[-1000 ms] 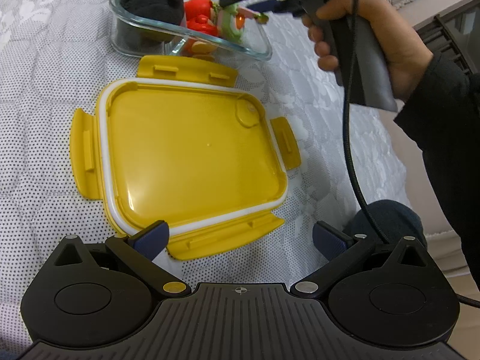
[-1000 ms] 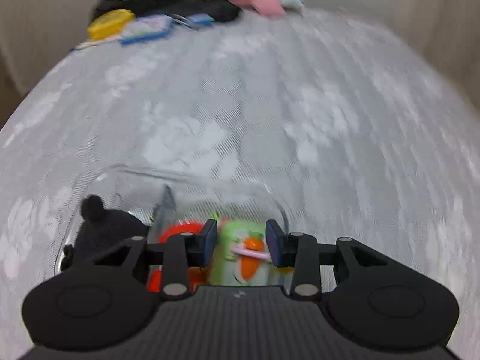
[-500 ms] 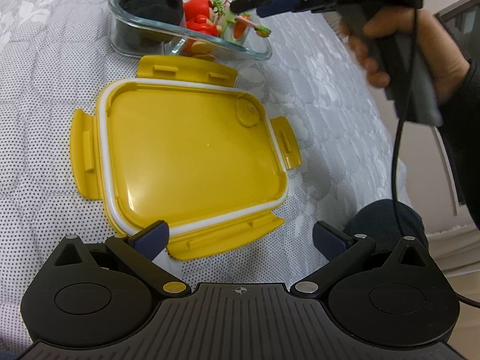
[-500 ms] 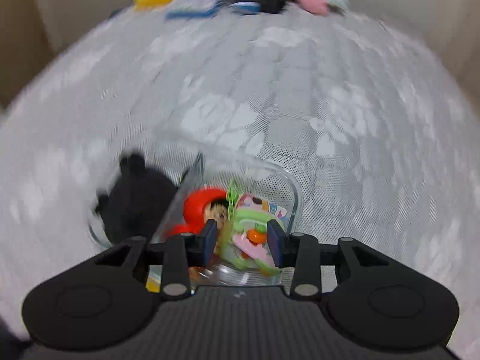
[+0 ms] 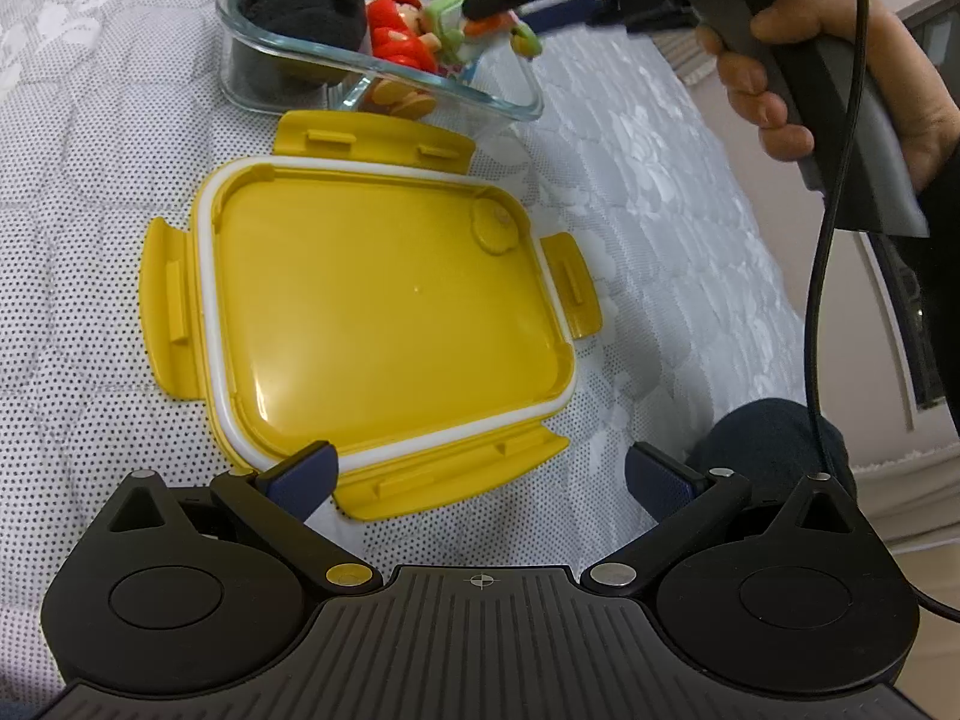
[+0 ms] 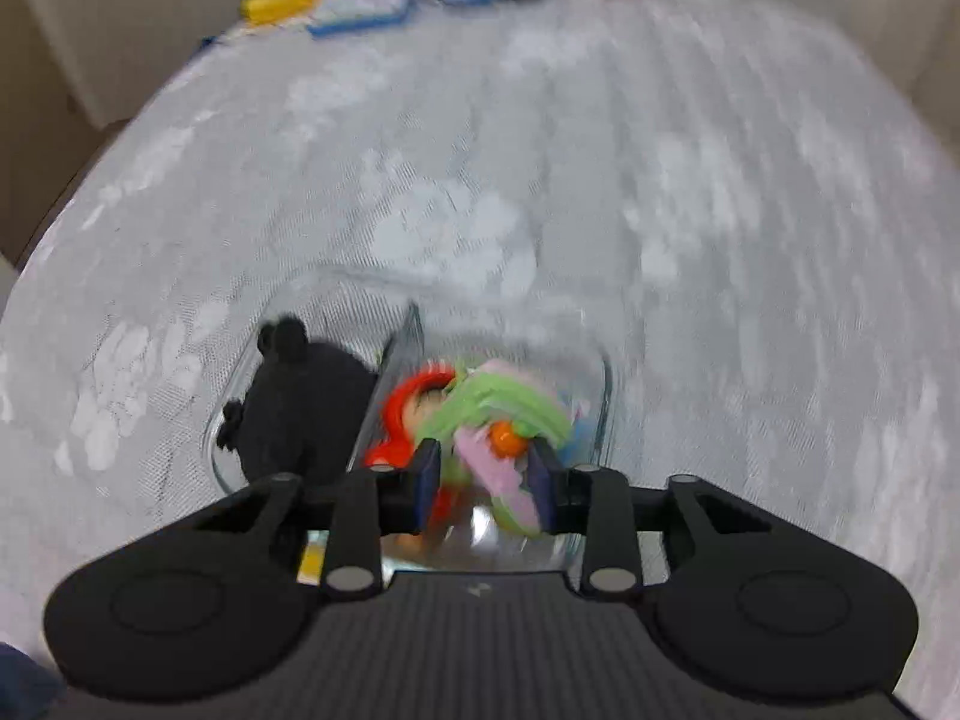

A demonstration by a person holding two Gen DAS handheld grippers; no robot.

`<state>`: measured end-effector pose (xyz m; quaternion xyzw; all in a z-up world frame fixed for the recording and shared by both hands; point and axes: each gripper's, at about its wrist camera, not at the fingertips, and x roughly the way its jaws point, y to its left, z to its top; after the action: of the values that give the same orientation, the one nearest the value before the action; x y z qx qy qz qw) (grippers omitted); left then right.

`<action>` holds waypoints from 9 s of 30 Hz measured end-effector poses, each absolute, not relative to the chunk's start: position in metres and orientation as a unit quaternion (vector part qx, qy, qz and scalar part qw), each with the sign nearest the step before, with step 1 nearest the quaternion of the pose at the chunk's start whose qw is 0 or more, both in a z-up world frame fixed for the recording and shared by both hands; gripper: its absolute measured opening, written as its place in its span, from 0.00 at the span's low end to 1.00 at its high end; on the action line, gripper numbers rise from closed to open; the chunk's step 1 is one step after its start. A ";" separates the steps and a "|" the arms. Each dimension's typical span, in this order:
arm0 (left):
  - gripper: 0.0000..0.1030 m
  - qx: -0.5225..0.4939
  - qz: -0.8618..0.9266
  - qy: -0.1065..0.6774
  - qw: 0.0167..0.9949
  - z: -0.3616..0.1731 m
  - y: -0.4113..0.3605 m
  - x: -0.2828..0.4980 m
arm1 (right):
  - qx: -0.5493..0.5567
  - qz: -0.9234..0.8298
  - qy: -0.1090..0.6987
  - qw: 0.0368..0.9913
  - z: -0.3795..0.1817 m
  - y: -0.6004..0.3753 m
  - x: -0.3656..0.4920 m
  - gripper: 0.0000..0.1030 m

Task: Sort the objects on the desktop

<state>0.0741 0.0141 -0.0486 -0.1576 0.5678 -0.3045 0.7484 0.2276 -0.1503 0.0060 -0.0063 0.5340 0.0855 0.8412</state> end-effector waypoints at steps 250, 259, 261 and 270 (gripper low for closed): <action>1.00 -0.066 -0.167 0.353 0.918 -0.004 0.025 0.115 | 0.107 0.050 0.345 0.931 -0.021 -0.245 0.061 0.62; 1.00 -0.160 -0.128 0.376 0.904 -0.013 0.057 0.130 | 0.088 0.076 0.348 0.930 -0.027 -0.221 0.083 0.62; 1.00 -0.159 -0.122 0.377 0.904 -0.014 0.058 0.132 | 0.083 0.088 0.342 0.932 -0.027 -0.217 0.085 0.62; 1.00 -0.158 -0.113 0.383 0.903 -0.017 0.060 0.135 | 0.065 0.100 0.297 0.947 -0.021 -0.213 0.073 0.66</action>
<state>0.1347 0.0598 -0.0170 -0.1576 0.3829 -0.1130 0.9032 0.0734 -0.2128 -0.0208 0.0654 0.2966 0.1004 0.9475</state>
